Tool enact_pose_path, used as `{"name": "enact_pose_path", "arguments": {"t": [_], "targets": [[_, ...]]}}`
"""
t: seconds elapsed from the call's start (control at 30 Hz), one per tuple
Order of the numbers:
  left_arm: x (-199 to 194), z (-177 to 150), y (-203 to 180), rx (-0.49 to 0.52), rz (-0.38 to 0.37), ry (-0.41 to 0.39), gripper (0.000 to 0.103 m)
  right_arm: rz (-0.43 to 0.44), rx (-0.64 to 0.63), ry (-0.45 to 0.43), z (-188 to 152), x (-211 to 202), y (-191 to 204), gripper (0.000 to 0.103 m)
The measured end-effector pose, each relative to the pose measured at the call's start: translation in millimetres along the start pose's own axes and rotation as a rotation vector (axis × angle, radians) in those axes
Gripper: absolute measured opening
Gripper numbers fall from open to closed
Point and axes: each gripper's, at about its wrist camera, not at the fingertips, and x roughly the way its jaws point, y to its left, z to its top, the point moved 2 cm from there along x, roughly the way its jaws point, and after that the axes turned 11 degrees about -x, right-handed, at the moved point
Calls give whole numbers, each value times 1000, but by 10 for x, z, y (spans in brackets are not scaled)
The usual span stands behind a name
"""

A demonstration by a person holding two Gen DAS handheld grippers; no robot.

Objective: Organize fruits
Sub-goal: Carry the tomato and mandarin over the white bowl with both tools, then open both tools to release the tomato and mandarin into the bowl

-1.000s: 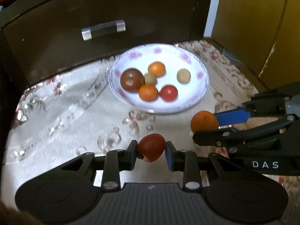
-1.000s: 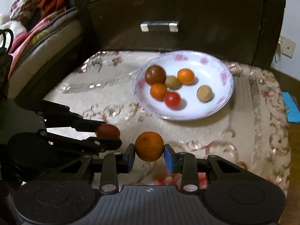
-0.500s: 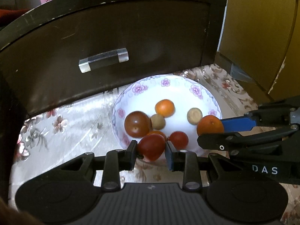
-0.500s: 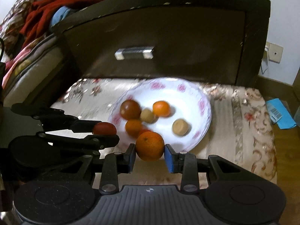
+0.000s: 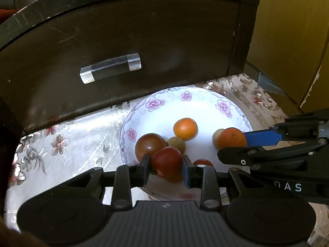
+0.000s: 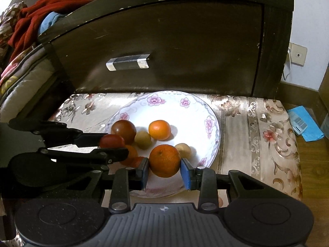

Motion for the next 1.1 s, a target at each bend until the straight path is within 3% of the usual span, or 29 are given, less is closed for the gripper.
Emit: {"name": "enact_pose_path", "arguments": {"t": [0.4,1.1], "targets": [[41,90,-15,14,10,-36,38,-18,11,-13,51,112,-96,30],[32,116,-17,1,13,-33,40,-21,30,-16,50,121,-131,31]]}}
